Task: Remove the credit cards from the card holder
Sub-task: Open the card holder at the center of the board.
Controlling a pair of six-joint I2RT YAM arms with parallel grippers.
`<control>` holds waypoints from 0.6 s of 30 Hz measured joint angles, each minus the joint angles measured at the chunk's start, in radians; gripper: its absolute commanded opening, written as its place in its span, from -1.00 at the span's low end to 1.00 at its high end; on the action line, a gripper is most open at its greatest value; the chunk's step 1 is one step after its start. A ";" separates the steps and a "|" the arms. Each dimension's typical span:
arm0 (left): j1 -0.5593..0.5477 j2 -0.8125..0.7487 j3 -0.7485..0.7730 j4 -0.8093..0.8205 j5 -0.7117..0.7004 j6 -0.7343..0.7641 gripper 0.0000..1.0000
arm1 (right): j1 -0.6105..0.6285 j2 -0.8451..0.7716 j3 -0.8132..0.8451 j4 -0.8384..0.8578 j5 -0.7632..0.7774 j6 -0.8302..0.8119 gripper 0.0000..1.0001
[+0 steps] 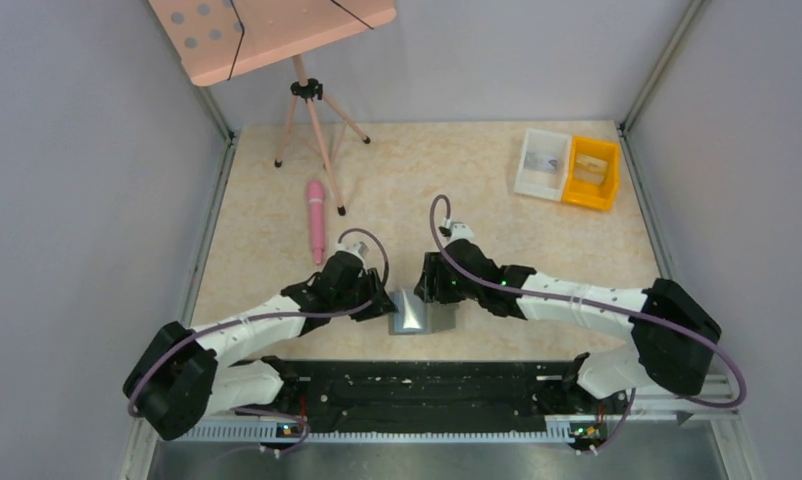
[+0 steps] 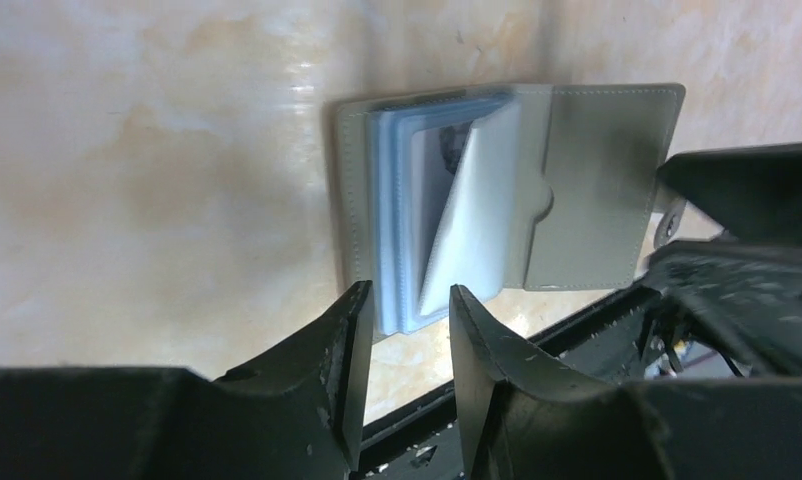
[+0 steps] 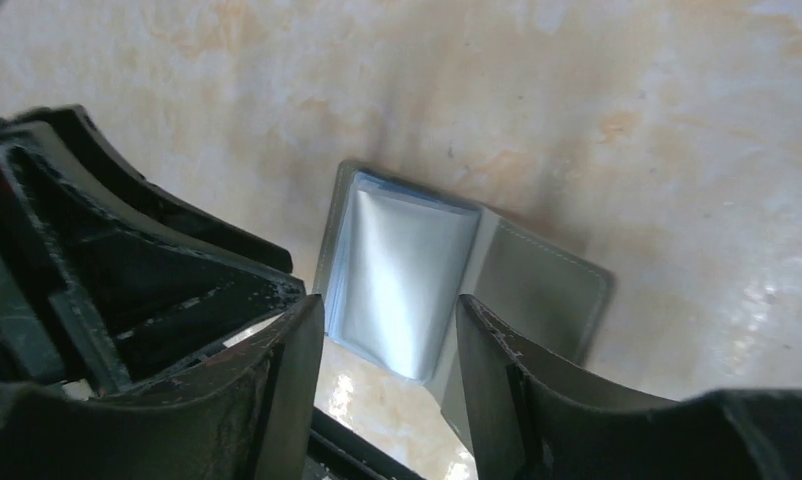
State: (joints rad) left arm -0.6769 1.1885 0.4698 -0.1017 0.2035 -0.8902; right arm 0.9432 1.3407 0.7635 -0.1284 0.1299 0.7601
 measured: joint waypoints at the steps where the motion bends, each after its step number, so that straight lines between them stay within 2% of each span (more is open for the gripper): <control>1: 0.000 -0.021 0.000 -0.018 -0.021 -0.001 -0.19 | 0.014 0.023 0.005 0.008 0.000 0.004 0.13; 4: 0.000 -0.117 0.000 -0.102 -0.126 -0.007 -0.16 | 0.051 0.092 0.020 0.029 0.005 0.022 0.27; 8: 0.000 -0.267 -0.002 -0.193 -0.268 -0.024 -0.01 | 0.089 0.171 0.049 0.032 0.036 0.043 0.39; 13: 0.000 -0.445 -0.036 -0.245 -0.393 -0.026 0.14 | 0.103 0.246 0.077 0.033 0.087 0.056 0.39; 18: 0.000 -0.486 -0.051 -0.282 -0.454 -0.024 0.25 | 0.103 0.291 0.077 0.035 0.117 0.066 0.32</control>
State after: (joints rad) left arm -0.6769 0.7025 0.4183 -0.3832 -0.2504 -0.9146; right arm 1.0466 1.6314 0.8402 -0.0933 0.2474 0.8261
